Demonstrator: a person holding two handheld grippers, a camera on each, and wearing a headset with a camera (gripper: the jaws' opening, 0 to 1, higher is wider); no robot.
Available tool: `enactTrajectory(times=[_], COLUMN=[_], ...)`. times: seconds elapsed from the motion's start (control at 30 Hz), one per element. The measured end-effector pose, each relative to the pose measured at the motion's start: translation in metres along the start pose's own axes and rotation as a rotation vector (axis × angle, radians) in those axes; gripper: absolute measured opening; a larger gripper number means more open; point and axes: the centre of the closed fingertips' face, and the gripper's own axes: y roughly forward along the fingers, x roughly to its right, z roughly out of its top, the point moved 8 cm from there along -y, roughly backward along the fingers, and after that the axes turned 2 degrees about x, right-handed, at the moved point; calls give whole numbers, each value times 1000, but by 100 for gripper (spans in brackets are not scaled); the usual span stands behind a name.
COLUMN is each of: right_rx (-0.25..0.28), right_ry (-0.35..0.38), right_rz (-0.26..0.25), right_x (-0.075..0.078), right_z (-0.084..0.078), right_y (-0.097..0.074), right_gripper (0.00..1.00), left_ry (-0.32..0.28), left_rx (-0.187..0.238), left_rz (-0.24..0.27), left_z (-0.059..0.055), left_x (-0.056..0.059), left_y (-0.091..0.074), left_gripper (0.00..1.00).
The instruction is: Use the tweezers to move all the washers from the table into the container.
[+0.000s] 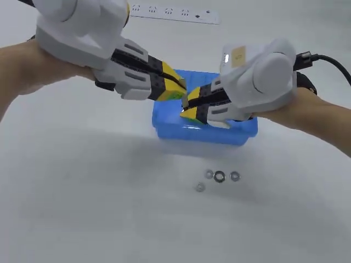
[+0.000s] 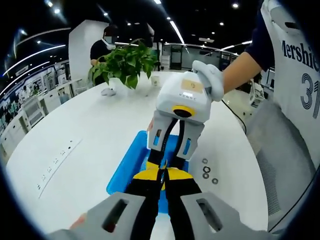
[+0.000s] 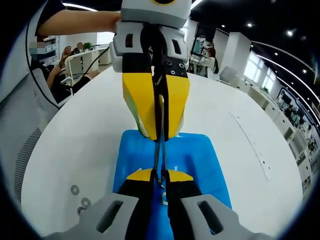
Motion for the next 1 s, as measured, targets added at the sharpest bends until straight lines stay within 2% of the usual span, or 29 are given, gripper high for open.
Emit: enactTrajectory(times=[0.2,0.47,0.67,0.77,0.87,1.0], right_rx=[5,1,12,20,33,39], right_ry=[13,4,-13,-15,-25,-32], right_rz=[-7,-10,-13,-20,-37,-42], right_x=[0,-2,-6,-6,-5,-8], right_z=[-1,1,6,11,17,23], right_y=[-1,-5,-14,-20,-27,-34], right_gripper=[10,11,9,8,7,7], left_ry=[-2,7,19,32,49,65], left_rx=[1,-5,9,21,46,68], left_rz=[2,-1,-5,1,14,24], left_z=[-1,4,10,18,23,32], left_x=[-3,-1,6,11,12,21], left_y=[1,1,-4,-8,-10,-16], left_gripper=[7,7,7,7,7,7])
